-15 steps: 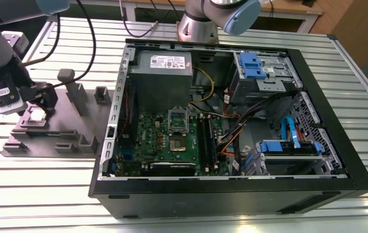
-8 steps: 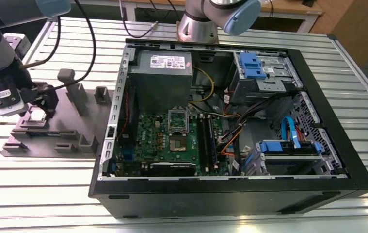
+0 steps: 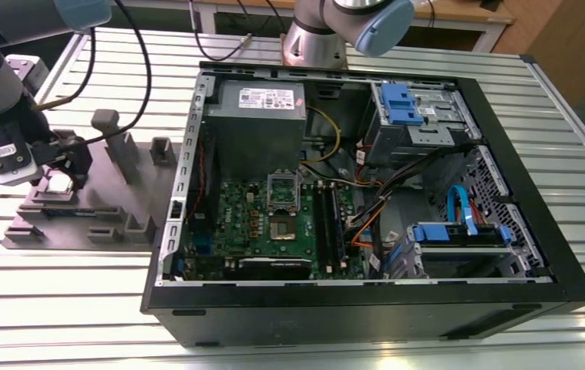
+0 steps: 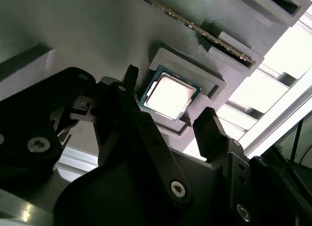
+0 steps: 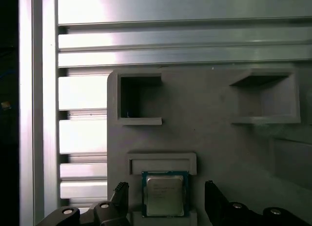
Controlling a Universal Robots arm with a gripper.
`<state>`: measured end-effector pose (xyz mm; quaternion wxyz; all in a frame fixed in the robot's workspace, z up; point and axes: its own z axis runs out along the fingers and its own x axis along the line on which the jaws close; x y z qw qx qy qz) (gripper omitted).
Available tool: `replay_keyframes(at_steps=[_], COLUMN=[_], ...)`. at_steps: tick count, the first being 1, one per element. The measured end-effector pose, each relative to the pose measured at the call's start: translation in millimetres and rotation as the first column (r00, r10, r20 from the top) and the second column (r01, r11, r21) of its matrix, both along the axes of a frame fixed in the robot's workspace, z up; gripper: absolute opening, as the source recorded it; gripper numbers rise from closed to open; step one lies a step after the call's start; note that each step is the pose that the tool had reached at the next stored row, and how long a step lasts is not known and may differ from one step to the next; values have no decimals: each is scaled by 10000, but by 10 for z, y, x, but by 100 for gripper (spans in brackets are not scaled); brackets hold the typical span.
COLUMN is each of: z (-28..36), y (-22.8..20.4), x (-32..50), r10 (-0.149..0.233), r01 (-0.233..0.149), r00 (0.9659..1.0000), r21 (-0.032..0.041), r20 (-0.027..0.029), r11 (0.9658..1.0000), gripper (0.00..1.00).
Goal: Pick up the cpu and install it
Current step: 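Pick up the cpu and move it towards the insertion slot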
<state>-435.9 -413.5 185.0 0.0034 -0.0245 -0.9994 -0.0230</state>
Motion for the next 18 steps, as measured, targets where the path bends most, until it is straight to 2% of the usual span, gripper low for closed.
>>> replay_keyframes(at_steps=[15,17,18], z=[-22,-23,-23], y=[6,6,6], x=[-6,-6,-6], r10=[-6,-6,-6], r01=[6,6,6], r00=[10000,10000,10000], r21=[-1,-1,-1], r20=[-1,-1,-1], r11=[10000,10000,10000], gripper=[72,71,64])
